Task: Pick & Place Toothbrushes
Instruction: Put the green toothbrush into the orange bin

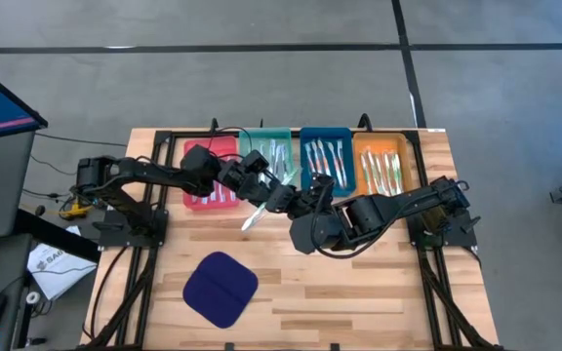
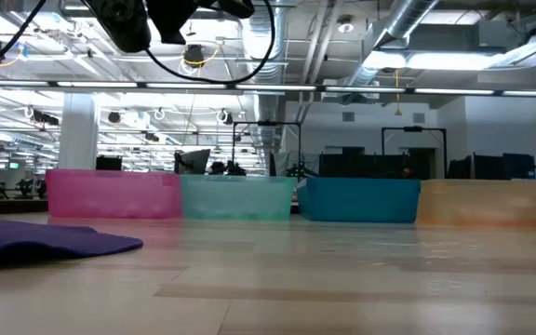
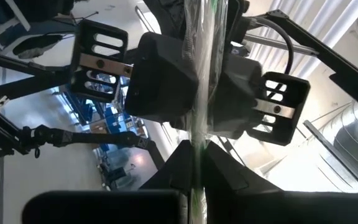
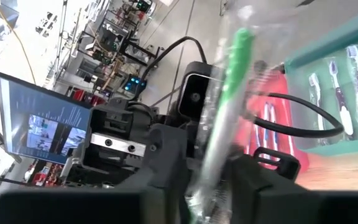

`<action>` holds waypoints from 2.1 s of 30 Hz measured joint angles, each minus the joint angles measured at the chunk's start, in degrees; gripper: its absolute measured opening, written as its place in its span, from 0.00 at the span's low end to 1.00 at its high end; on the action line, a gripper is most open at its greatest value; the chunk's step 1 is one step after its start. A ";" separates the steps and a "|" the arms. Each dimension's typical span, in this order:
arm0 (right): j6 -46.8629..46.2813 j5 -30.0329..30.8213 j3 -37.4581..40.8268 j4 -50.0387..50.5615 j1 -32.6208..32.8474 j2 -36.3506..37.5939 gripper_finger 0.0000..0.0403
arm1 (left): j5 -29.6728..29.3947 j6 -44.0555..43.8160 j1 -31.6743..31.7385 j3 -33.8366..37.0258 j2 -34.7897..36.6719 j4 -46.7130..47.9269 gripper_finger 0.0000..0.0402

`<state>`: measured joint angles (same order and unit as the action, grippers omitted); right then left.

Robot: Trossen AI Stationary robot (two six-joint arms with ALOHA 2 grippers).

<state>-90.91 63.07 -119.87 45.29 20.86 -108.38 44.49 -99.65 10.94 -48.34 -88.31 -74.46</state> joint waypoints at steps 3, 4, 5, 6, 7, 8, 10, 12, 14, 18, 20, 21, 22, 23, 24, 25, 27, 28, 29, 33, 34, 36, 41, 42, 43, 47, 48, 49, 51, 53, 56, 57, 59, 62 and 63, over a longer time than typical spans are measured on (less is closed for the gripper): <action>-0.23 0.00 0.00 0.81 0.02 0.00 0.10 | -0.02 0.29 0.02 0.00 0.09 -0.09 0.02; -0.46 -0.02 -0.02 0.75 0.02 0.02 0.06 | -0.02 0.72 0.02 0.00 0.07 -0.07 0.02; -0.27 -0.02 -0.02 0.69 0.06 0.06 0.05 | -0.04 1.12 0.02 0.00 0.07 -0.07 0.02; 0.29 -0.02 -0.04 0.46 0.07 0.08 0.05 | -0.06 1.49 0.02 0.00 0.07 -0.12 0.02; 0.60 -0.04 -0.04 0.52 0.07 0.09 0.06 | -0.07 1.54 0.02 0.00 0.07 -0.10 0.02; 0.74 -0.06 -0.04 0.61 0.04 0.09 0.07 | -0.06 1.51 0.02 0.00 0.07 -0.08 0.03; 1.14 -0.20 -0.04 0.68 0.04 0.09 0.07 | 0.05 1.25 0.02 0.00 0.07 -0.08 0.06; 1.68 -0.22 -0.04 0.76 0.04 0.09 0.05 | 0.09 0.76 0.02 0.00 0.06 0.17 0.09; 3.20 -0.22 -0.04 0.78 0.14 0.09 0.05 | -0.04 0.40 0.02 0.00 0.02 0.36 0.13; 3.88 -0.17 -0.04 0.99 0.44 0.11 0.05 | -0.35 0.40 0.02 0.02 0.02 0.19 0.20; 4.58 -0.28 -0.04 1.03 0.44 0.11 0.05 | -0.35 1.24 0.38 0.02 0.02 0.15 0.23; 4.93 -0.52 -0.04 1.03 0.44 0.11 0.05 | -0.26 1.78 0.54 0.02 0.02 0.11 0.25; 5.34 -0.89 -0.04 1.03 0.44 0.11 0.05 | 0.13 1.92 0.79 0.02 0.02 0.07 0.27; 5.60 -1.33 -0.04 1.02 0.44 0.11 0.05 | 0.57 1.98 1.15 0.02 0.02 0.01 0.29; 5.62 -1.65 -0.04 1.03 0.44 0.11 0.05 | 1.06 1.98 1.52 0.02 0.02 -0.01 0.30; 5.62 -1.98 -0.04 1.04 0.44 0.11 0.05 | 1.46 2.02 1.92 0.02 0.02 -0.02 0.32; 5.86 -2.88 -0.04 1.08 0.44 0.13 0.05 | 2.40 2.12 2.75 0.02 0.02 -0.07 0.35; 6.00 -3.22 -0.03 1.38 0.44 0.38 0.05 | 2.74 2.15 3.20 0.02 0.02 -0.08 0.37; 6.00 -3.34 0.00 2.02 0.44 0.68 0.05 | 3.21 2.22 3.68 0.02 0.02 -0.11 0.38; 5.57 -3.50 0.05 5.10 0.44 2.22 0.05 | 4.83 3.92 5.38 0.02 0.29 -0.10 0.42; 5.57 -3.52 0.06 5.63 0.44 2.67 0.05 | 5.08 4.54 5.70 0.02 0.47 -0.23 0.43; 5.53 -3.50 -0.04 7.70 0.44 3.97 0.05 | 5.83 5.55 6.37 0.02 0.59 -0.36 0.44; 2.81 -5.40 0.00 18.72 0.32 8.06 0.05 | 7.51 6.23 7.19 0.53 0.87 -0.31 0.44; 1.60 -6.46 0.02 21.80 0.07 9.07 0.05 | 7.77 6.22 7.18 0.67 0.85 -0.13 0.44; 0.47 -7.96 0.00 25.16 -0.24 10.10 0.05 | 8.16 6.22 7.09 0.79 0.85 -0.08 0.43; -1.14 -16.56 -0.04 39.09 -2.48 14.01 0.05 | 8.41 6.73 6.15 1.77 0.85 -0.07 0.43; -1.37 -18.17 -0.04 42.41 -3.23 14.70 0.05 | 8.33 7.20 5.93 2.09 0.85 -0.09 0.43; -1.78 -19.67 0.03 45.11 -4.08 15.28 0.05 | 8.07 7.67 5.73 2.50 0.85 -0.30 0.43; 1.68 -22.12 1.25 43.96 -7.06 16.70 0.05 | 7.56 8.15 5.44 3.63 0.85 -0.22 0.43; 6.23 -26.26 2.34 44.07 -10.77 18.57 0.05 | 6.94 8.41 5.06 4.84 0.85 -0.20 0.43; 12.27 -30.24 3.55 44.78 -17.72 19.70 0.05 | 6.48 9.29 4.64 6.61 0.85 -0.09 0.43; 14.75 -31.97 4.54 44.69 -20.21 19.91 0.05 | 6.17 9.39 4.38 7.18 0.85 -0.22 0.43; 18.29 -35.16 5.59 44.27 -25.17 19.94 0.05 | 5.44 9.42 4.00 8.44 0.85 -0.29 0.43; 26.06 -38.95 8.63 44.69 -32.76 20.21 0.05 | 4.81 9.43 3.27 9.95 1.14 -0.40 0.43; 27.91 -39.94 10.18 44.72 -35.31 20.14 0.05 | 4.44 9.54 3.01 10.25 1.20 -0.59 0.43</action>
<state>-63.00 23.13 -109.70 90.01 -14.45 -88.23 48.93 -90.11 13.94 -38.09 -87.11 -75.05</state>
